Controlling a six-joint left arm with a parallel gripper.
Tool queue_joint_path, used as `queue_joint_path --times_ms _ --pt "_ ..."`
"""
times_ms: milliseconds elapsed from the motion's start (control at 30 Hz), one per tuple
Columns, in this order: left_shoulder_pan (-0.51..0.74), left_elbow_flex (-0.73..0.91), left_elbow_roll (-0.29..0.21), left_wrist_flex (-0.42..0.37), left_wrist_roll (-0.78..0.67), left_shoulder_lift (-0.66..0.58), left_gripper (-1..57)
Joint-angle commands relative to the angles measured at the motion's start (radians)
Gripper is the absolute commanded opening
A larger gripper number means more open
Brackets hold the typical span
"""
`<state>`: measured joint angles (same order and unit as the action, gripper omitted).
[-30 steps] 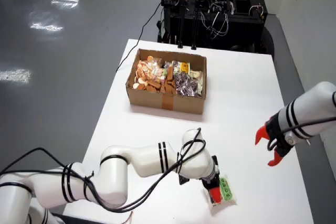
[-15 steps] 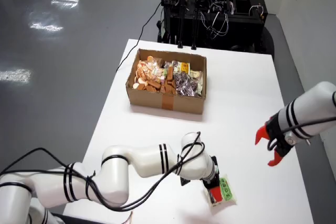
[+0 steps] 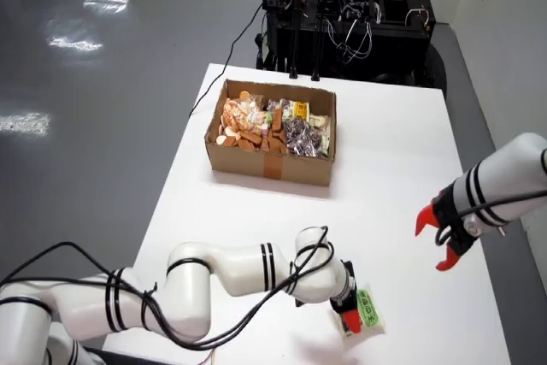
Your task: Grasp a snack and put it in the bin.
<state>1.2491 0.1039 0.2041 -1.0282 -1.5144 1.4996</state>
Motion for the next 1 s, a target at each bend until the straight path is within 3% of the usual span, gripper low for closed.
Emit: queue_joint_path --times_ms 33,1000 --pt "0.001 0.002 0.005 0.006 0.000 0.002 42.4" --pt "0.004 0.022 0.010 0.059 -0.021 0.030 42.9"
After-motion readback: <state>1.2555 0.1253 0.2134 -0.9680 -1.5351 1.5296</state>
